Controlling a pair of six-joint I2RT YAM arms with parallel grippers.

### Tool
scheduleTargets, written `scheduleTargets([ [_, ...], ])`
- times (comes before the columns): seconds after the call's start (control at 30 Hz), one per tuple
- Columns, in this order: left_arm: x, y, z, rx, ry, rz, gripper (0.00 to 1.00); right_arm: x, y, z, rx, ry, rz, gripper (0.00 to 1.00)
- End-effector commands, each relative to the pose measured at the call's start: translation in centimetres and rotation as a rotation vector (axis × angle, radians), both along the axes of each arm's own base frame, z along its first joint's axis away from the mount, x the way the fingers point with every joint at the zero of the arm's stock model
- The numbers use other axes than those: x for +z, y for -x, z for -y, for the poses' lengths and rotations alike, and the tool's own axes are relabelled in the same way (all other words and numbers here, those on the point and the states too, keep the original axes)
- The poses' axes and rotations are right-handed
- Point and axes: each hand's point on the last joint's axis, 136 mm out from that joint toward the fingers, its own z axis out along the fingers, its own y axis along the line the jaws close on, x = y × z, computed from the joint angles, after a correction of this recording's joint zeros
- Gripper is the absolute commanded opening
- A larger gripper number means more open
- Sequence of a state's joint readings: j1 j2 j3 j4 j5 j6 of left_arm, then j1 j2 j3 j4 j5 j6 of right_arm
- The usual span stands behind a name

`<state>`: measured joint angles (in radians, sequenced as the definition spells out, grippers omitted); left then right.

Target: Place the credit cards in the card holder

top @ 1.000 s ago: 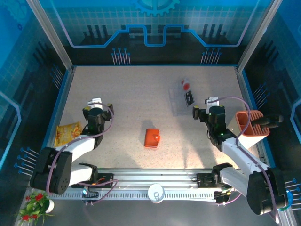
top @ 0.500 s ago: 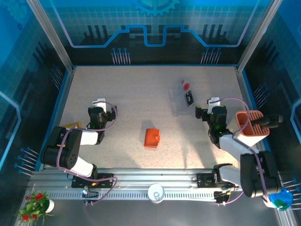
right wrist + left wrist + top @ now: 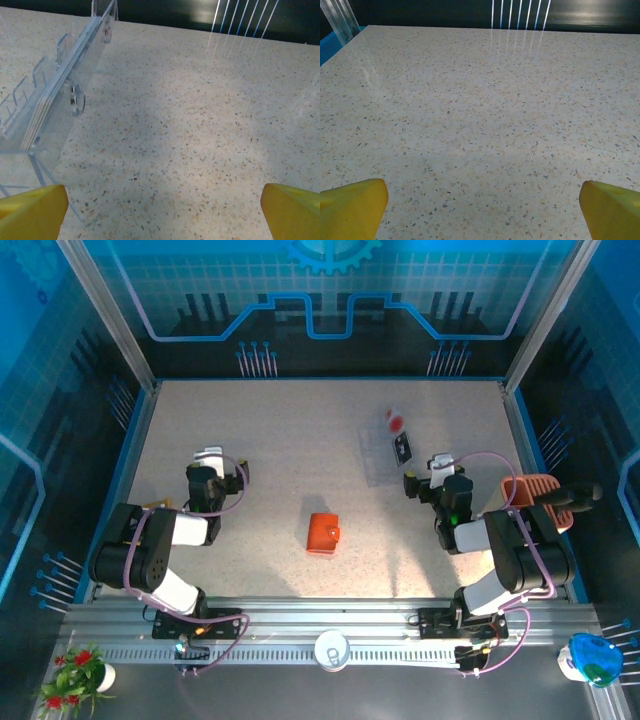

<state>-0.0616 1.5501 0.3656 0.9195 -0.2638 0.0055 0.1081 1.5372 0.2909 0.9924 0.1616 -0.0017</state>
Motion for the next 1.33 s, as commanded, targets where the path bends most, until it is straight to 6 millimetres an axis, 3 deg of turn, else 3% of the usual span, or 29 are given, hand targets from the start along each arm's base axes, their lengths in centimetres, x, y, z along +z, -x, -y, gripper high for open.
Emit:
scheduleTargets([
  [0.0,0.6,-0.5,0.1,-0.014,0.017,0.027,0.99,2.1,-1.4,0.1,0.009,0.002,0.065,1.0],
  [0.1,0.5,-0.6,0.0,-0.03,0.04,0.02,0.99,1.5,-2.3,-0.3,0.042,-0.013,-0.005,1.0],
  [1.3,0.6,-0.6,0.0,-0.028,0.038,0.025,0.99,1.4,-2.3,-0.2,0.057,-0.03,-0.008,1.0],
])
